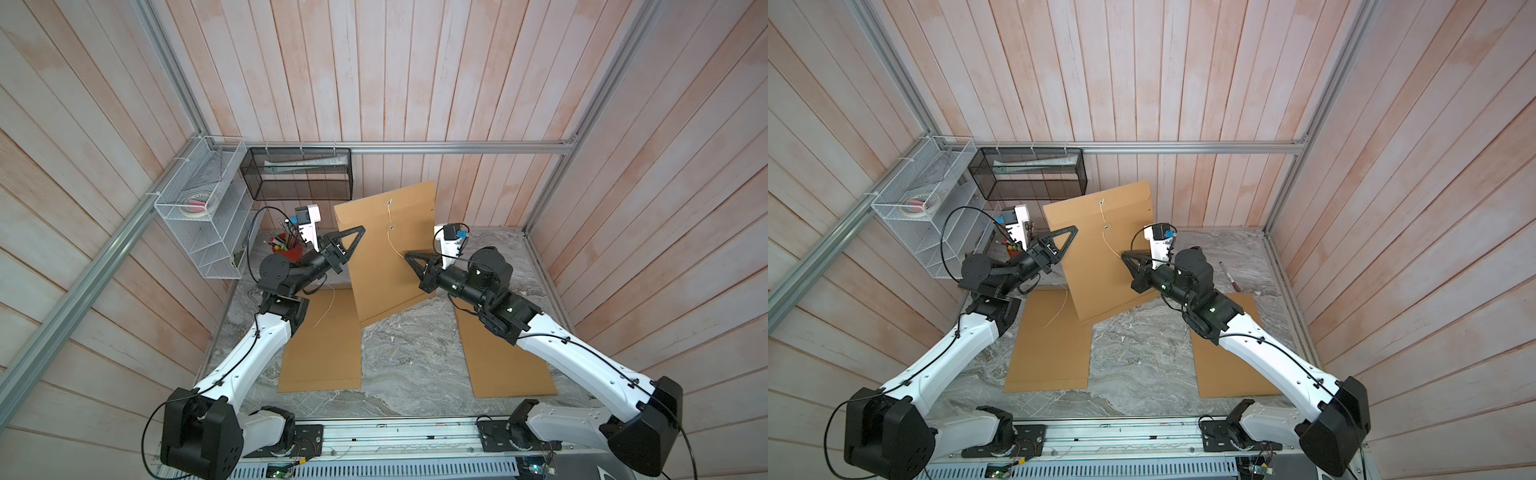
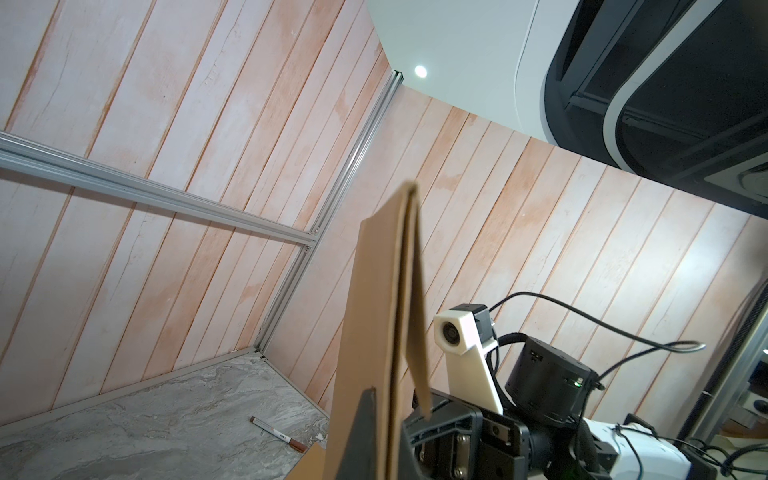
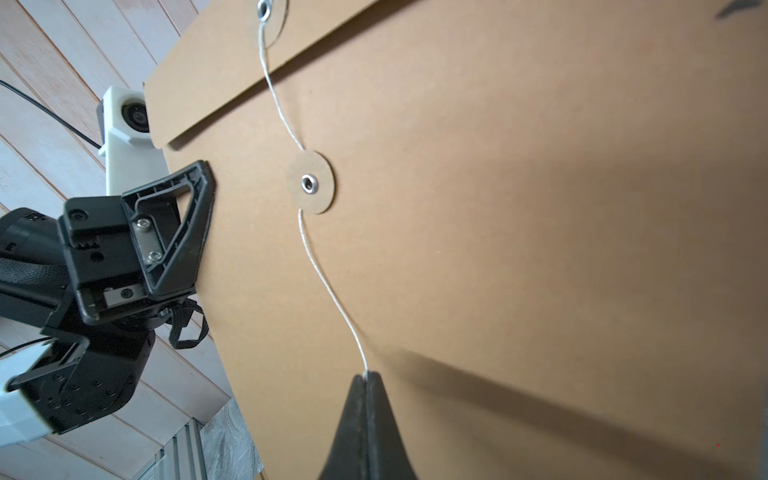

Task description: Open the file bag

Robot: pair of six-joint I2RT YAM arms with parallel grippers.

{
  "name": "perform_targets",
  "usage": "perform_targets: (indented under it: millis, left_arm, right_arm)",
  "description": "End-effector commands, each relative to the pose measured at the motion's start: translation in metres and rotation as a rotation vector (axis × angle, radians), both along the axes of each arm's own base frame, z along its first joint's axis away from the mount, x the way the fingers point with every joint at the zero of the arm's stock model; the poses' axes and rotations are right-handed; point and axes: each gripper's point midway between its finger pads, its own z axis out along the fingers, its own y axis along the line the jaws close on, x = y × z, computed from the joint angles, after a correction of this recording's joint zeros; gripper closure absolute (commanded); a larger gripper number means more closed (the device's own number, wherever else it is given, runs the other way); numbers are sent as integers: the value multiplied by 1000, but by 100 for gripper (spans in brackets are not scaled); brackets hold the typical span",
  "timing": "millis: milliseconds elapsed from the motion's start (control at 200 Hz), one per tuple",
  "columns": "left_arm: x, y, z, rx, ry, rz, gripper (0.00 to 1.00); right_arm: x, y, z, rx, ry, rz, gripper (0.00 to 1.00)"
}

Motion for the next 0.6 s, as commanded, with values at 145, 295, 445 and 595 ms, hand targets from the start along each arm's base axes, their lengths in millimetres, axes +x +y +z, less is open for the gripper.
perform_targets:
  millis: [145,295,445,595]
  left_arm:
    - [-9,3,10,0,-41,-8,100]
    - [-11,3,8,3,-41,-6,100]
    - [-13,4,6,5,-39,-7,100]
    - [-13,3,2,8,-32,-12,100]
  right_arm:
    - [11,-26,8,-11,-17,-86,100]
    - [19,-40,17,-28,-34,-131,100]
    - [26,-53,24,-46,-50,-171,100]
    - [33,-65,30,-55,-64,-205,100]
